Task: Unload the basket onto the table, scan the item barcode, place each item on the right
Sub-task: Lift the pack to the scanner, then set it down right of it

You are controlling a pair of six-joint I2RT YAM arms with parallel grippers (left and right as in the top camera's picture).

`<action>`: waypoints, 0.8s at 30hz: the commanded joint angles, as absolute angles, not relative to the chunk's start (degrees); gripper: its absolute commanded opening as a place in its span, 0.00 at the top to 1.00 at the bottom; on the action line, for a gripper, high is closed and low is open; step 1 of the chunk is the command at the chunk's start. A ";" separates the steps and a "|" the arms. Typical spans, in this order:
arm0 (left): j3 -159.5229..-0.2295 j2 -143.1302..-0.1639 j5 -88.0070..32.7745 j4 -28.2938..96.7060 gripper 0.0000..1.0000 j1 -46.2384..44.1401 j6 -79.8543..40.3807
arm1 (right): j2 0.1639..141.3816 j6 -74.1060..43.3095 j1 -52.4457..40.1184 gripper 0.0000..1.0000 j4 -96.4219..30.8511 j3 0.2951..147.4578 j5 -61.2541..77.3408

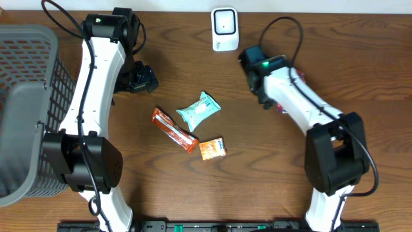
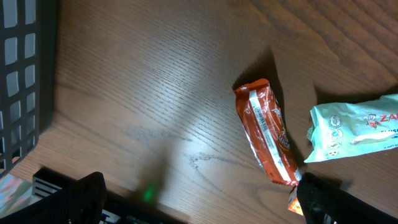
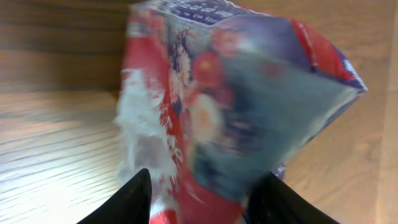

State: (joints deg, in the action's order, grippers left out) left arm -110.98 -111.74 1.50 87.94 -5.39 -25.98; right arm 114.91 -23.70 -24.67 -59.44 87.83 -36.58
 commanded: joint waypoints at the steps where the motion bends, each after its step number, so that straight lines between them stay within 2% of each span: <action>1: -110.69 -112.20 2.02 87.96 0.02 -5.19 -26.89 | 115.18 -24.62 -28.97 0.44 -59.11 90.17 -32.49; 4: -110.69 -112.20 2.02 87.96 0.02 -5.19 -26.89 | 115.18 -24.18 -31.92 0.17 -59.20 94.61 -29.76; 7: -110.69 -112.20 2.02 87.96 0.02 -5.21 -26.89 | 115.18 -22.63 -33.47 0.02 -60.64 100.75 -26.02; 16: -110.69 -112.20 2.02 87.99 0.02 -5.19 -26.89 | 115.18 -18.00 -28.27 0.01 -71.33 122.21 -15.20; 20: -110.69 -112.20 2.02 87.96 0.02 -5.19 -26.89 | 115.24 -15.55 -21.82 0.01 -74.35 123.24 -11.62; 24: -110.69 -112.20 2.02 87.96 0.02 -5.19 -26.89 | 116.40 -8.05 -13.65 0.01 -75.29 120.73 5.30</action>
State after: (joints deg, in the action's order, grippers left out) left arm -110.98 -111.74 1.48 87.83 -5.39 -25.98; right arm 115.02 -14.76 -18.26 -74.83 122.26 -8.05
